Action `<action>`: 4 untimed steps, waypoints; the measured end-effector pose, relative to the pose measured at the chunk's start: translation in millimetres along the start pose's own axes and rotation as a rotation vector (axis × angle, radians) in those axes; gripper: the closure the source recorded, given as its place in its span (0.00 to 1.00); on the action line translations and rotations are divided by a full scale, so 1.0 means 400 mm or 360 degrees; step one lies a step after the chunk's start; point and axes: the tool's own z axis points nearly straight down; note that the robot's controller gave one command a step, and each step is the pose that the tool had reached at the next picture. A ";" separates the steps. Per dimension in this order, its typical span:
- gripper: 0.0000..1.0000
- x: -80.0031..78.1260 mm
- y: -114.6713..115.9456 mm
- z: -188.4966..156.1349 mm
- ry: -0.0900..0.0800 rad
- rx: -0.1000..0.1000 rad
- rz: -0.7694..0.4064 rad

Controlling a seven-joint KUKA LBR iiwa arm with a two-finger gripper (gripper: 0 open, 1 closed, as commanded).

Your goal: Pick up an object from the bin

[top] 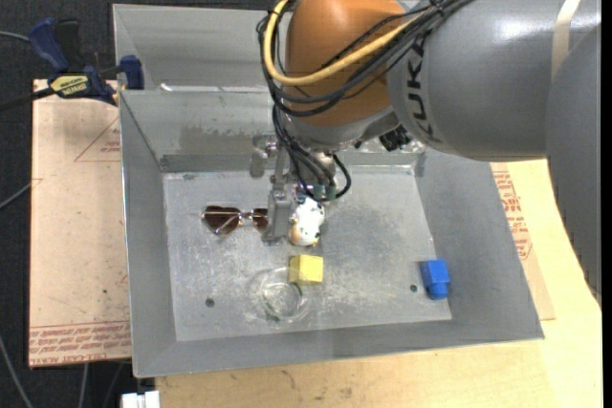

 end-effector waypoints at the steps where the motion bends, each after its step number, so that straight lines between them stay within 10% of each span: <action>1: 0.00 -0.004 -0.003 -0.012 -0.0013 -0.0002 0.0006; 2: 0.00 -0.029 -0.053 0.166 -0.0020 -0.0002 -0.0121; 3: 0.00 -0.017 -0.109 0.186 -0.0010 -0.0002 0.0275; 4: 0.00 -0.047 -0.080 0.215 -0.0018 -0.0003 0.0191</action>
Offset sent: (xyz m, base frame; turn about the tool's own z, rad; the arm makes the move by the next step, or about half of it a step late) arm 0.0193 -0.0456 -0.1515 -0.1671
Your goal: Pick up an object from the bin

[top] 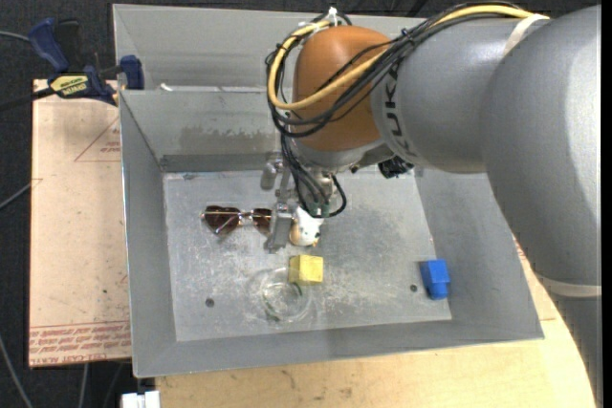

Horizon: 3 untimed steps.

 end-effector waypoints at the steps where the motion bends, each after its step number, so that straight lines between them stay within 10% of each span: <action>1: 0.00 -0.039 0.010 0.140 -0.0001 -0.0002 0.0025; 2: 1.00 -0.056 0.015 0.201 -0.0018 -0.0014 0.0055; 3: 1.00 -0.055 0.013 0.199 -0.0019 -0.0013 0.0058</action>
Offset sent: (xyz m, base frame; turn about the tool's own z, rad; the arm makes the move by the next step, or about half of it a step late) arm 0.0162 -0.0022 -0.0655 0.0526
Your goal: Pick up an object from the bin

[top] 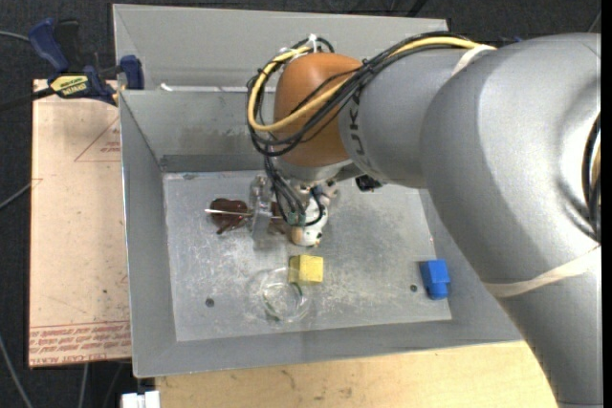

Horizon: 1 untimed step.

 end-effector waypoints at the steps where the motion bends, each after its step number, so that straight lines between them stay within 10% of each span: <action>1: 1.00 0.001 -0.001 -0.011 0.0007 0.0004 0.0000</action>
Offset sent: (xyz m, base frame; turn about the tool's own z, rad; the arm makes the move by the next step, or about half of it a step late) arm 0.0000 0.0000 0.0141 -0.0001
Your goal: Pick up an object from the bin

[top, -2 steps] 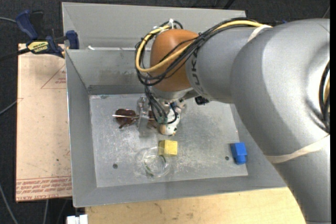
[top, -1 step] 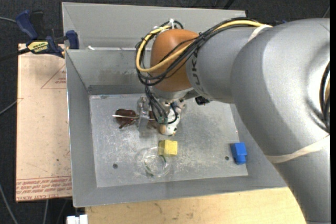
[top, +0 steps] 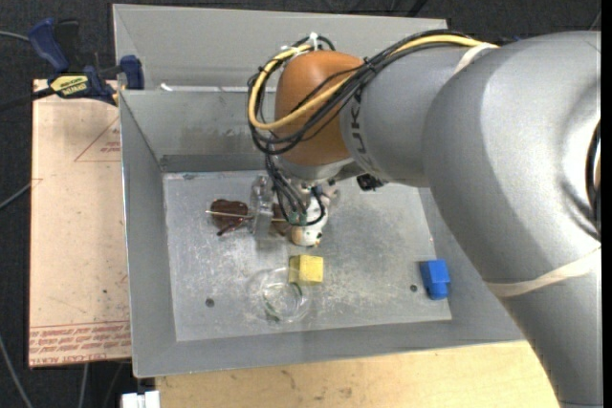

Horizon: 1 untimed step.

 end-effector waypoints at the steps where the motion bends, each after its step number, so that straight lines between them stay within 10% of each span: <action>1: 1.00 -0.001 0.000 -0.020 0.0006 0.0005 -0.0002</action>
Offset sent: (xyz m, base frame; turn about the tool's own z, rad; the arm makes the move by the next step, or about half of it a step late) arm -0.0001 -0.0001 0.0351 0.0000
